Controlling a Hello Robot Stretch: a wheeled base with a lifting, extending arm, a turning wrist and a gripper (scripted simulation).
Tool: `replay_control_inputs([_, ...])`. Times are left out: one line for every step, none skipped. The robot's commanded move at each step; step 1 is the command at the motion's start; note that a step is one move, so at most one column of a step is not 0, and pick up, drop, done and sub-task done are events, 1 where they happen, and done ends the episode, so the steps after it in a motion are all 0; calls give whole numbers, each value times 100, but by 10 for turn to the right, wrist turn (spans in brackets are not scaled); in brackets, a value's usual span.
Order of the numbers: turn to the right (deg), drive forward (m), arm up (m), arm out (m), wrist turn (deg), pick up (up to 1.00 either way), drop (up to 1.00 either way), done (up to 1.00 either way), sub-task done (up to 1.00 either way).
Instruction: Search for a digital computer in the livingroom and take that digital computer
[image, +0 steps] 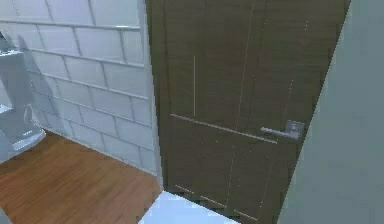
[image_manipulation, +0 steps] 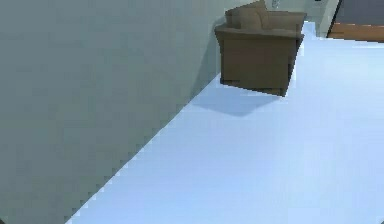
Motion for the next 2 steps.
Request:
replay_control_inputs([0,25,0,0,0,0,0,0,0])
replay_control_inputs([-420,0,0,0,0,0,0,0,0])
